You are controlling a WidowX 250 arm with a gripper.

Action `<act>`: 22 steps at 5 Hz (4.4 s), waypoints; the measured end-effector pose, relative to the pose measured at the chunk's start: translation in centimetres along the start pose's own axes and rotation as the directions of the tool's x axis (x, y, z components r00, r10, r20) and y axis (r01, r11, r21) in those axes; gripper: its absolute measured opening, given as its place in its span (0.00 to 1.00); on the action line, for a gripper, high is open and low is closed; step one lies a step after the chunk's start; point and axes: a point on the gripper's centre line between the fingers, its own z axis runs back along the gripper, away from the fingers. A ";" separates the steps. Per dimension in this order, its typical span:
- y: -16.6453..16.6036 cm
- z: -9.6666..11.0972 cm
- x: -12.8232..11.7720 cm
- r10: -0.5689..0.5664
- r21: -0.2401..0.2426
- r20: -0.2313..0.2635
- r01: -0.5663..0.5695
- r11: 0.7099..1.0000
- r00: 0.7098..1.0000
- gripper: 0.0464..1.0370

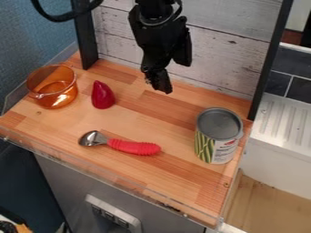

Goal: Move the red object to the right bottom of the table

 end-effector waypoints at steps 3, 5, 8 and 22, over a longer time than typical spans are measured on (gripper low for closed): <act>1.6 0.0 3.4 0.079 0.017 0.091 -0.081 0.997 0.993 0.96; 2.8 -0.7 7.7 0.174 0.048 0.186 -0.185 0.981 0.967 0.96; 4.5 -3.4 13.5 0.295 0.102 0.284 -0.334 0.937 0.912 0.96; 11.4 0.1 -2.1 0.164 0.057 0.128 -0.172 0.983 0.978 0.68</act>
